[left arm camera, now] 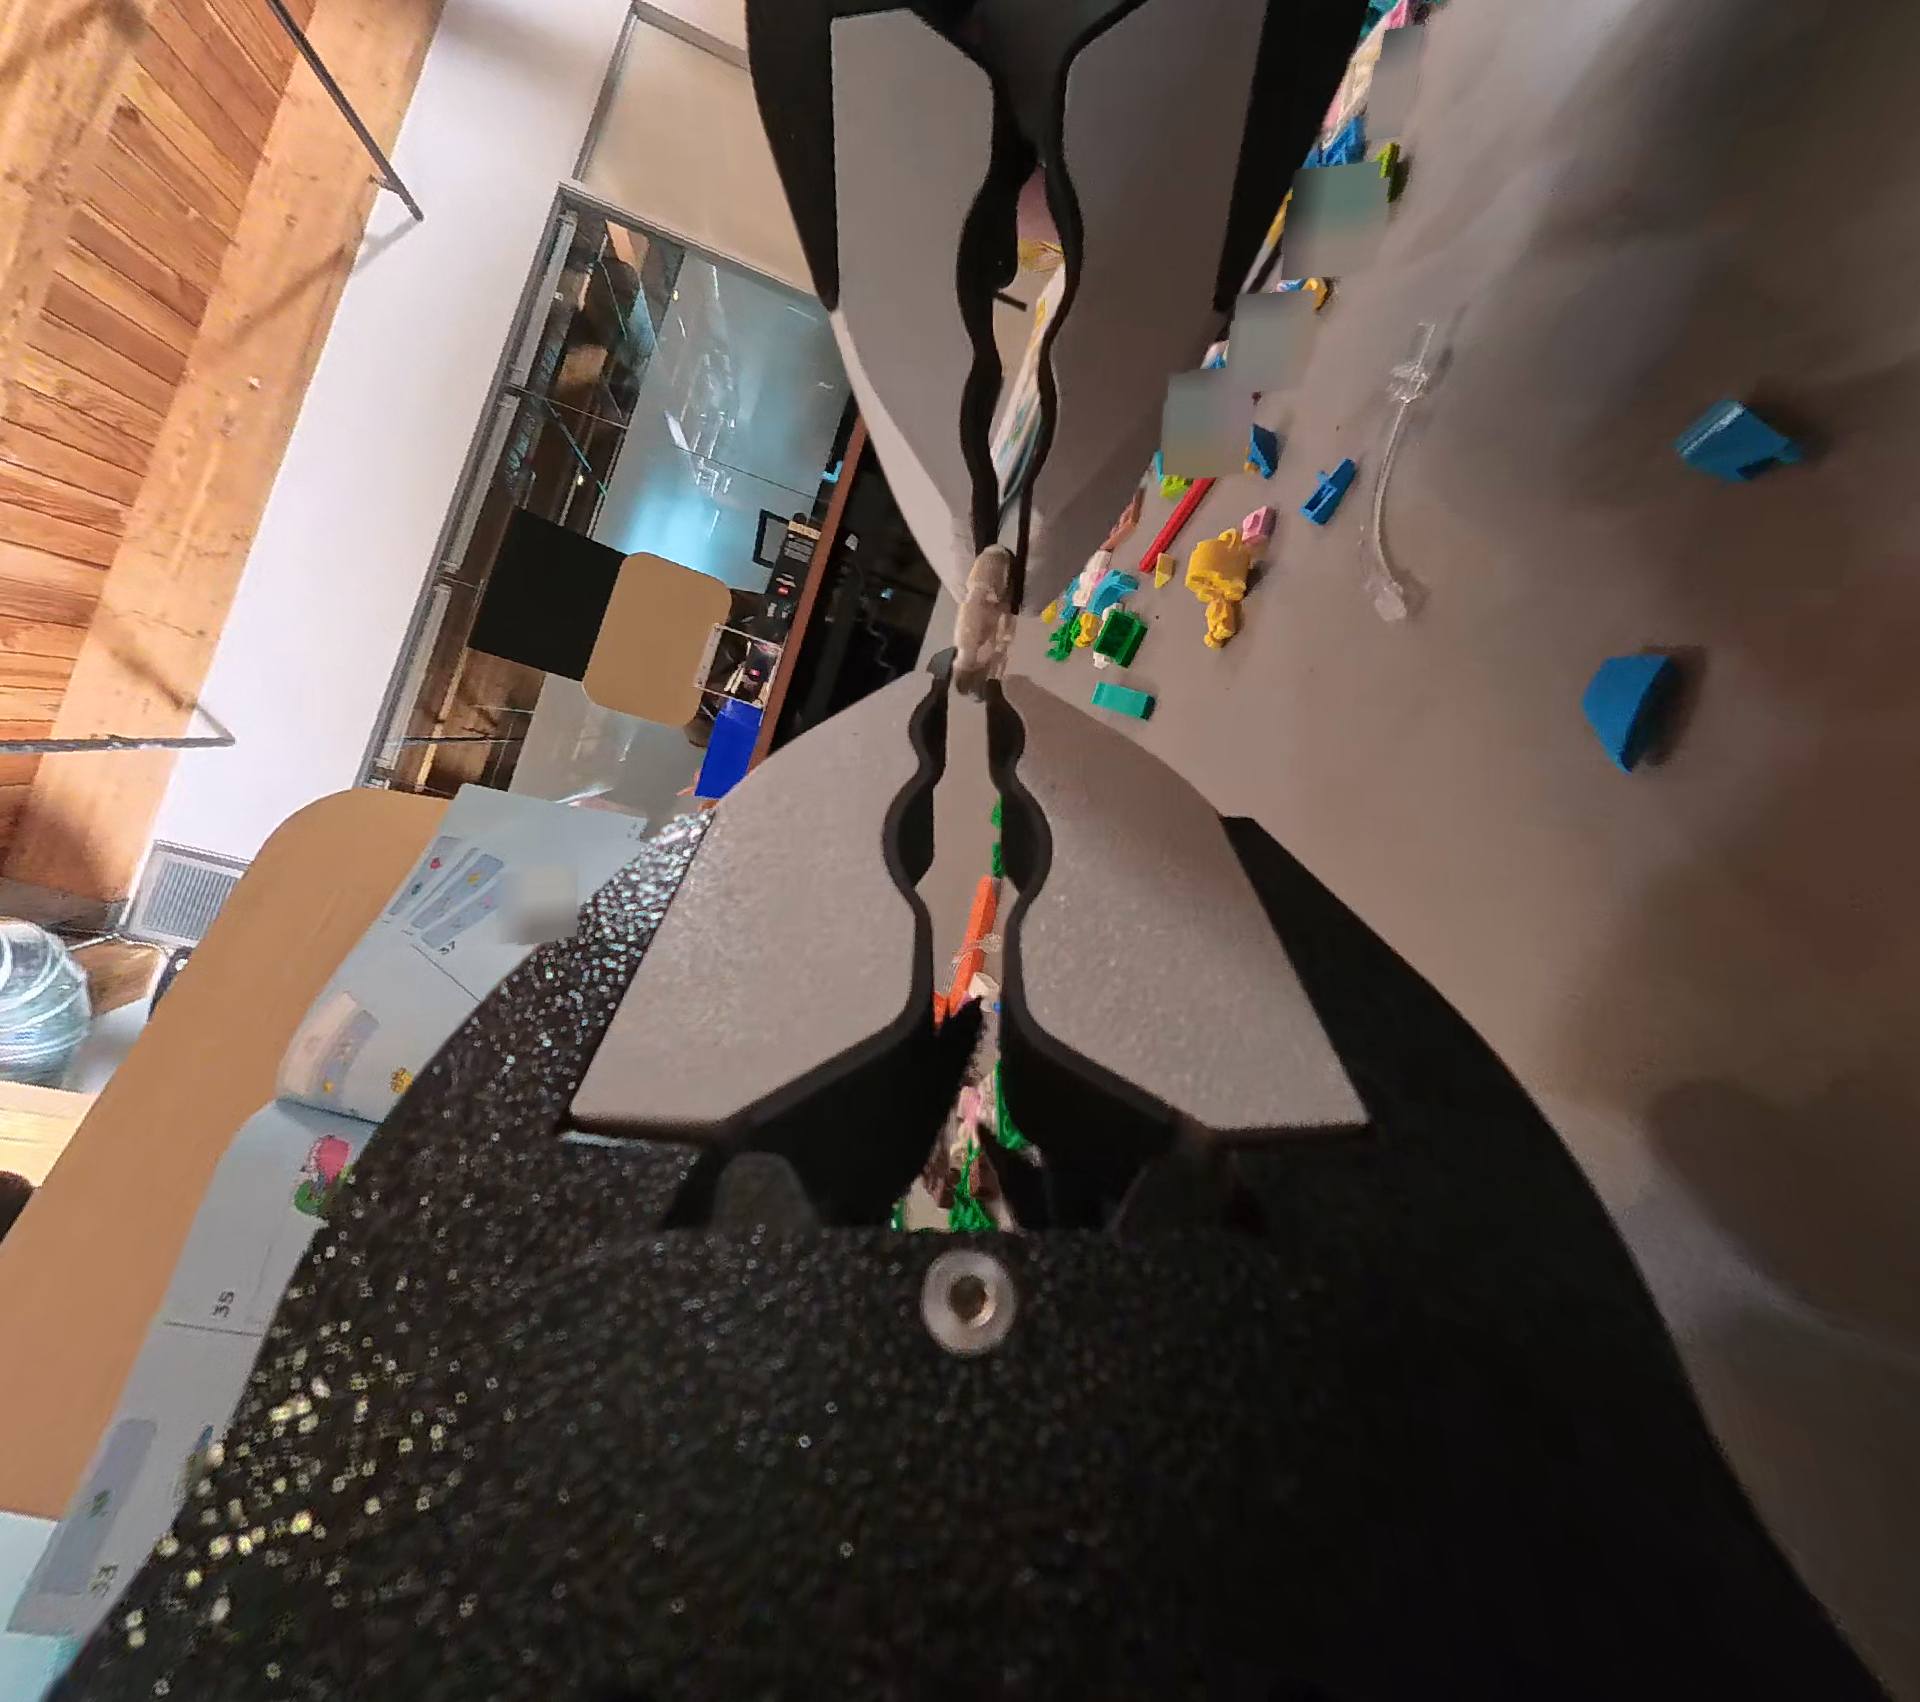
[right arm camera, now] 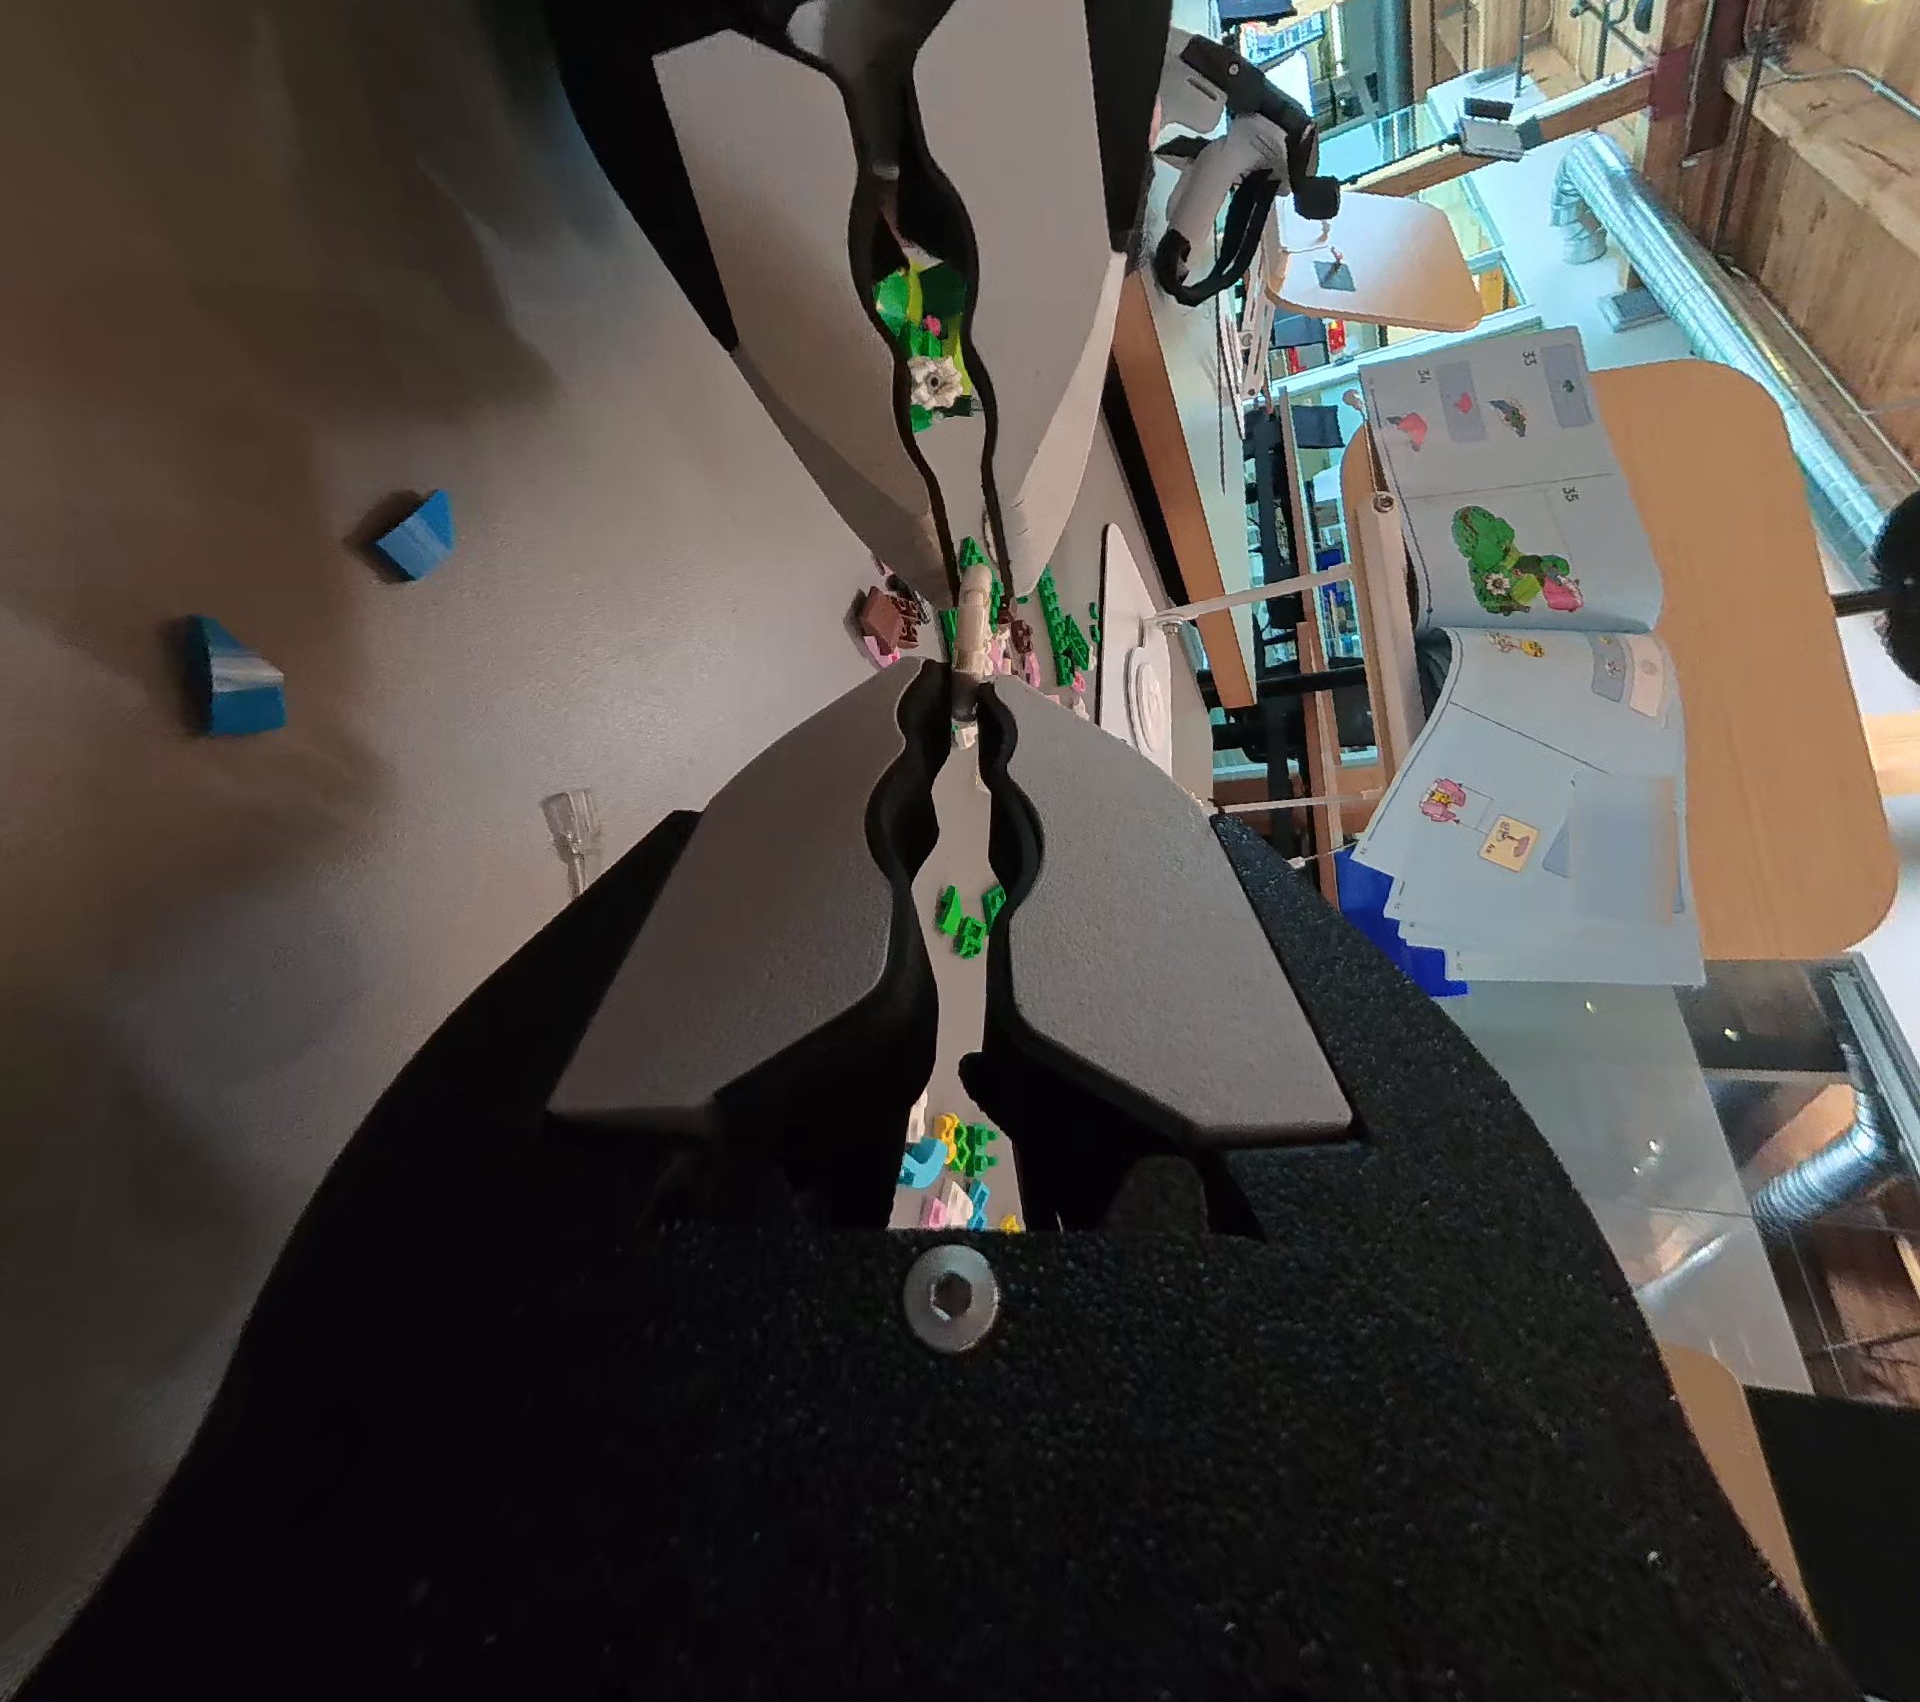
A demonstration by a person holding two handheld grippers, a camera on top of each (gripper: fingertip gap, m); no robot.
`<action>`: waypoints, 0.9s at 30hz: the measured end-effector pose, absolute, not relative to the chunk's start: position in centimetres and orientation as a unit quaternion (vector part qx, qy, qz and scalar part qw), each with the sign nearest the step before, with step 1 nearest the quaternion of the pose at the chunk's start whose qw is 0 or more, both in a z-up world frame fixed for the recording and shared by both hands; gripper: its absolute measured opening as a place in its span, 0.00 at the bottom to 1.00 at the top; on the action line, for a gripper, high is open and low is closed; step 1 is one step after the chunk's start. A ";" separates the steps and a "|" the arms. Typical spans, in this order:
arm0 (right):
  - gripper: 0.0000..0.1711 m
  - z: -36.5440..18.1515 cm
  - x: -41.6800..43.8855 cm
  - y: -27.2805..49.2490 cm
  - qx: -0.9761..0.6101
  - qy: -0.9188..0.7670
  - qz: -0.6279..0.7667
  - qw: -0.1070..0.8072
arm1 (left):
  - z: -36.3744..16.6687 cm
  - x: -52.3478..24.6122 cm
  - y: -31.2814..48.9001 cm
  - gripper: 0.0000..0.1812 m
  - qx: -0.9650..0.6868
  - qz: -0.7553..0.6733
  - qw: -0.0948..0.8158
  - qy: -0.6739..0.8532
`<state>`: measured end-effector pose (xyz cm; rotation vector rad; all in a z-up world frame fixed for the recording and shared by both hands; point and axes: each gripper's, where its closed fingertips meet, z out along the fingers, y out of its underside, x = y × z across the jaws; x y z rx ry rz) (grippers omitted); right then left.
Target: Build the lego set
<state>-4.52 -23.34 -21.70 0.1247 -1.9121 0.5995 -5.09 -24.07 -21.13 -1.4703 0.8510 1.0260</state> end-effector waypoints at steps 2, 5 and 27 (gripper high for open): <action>0.03 -21.6 -4.5 -23.4 0.053 -0.803 0.253 0.537 | -21.1 -5.0 -24.1 0.02 -0.616 0.439 0.544 0.363; 0.03 -22.0 -4.6 -23.2 0.048 -0.808 0.253 0.529 | -21.5 -5.2 -24.0 0.02 -0.626 0.437 0.532 0.365; 0.12 -28.4 -4.7 -16.4 -0.284 -0.896 0.313 0.137 | -22.3 -6.3 -24.1 0.00 -0.634 0.455 0.505 0.369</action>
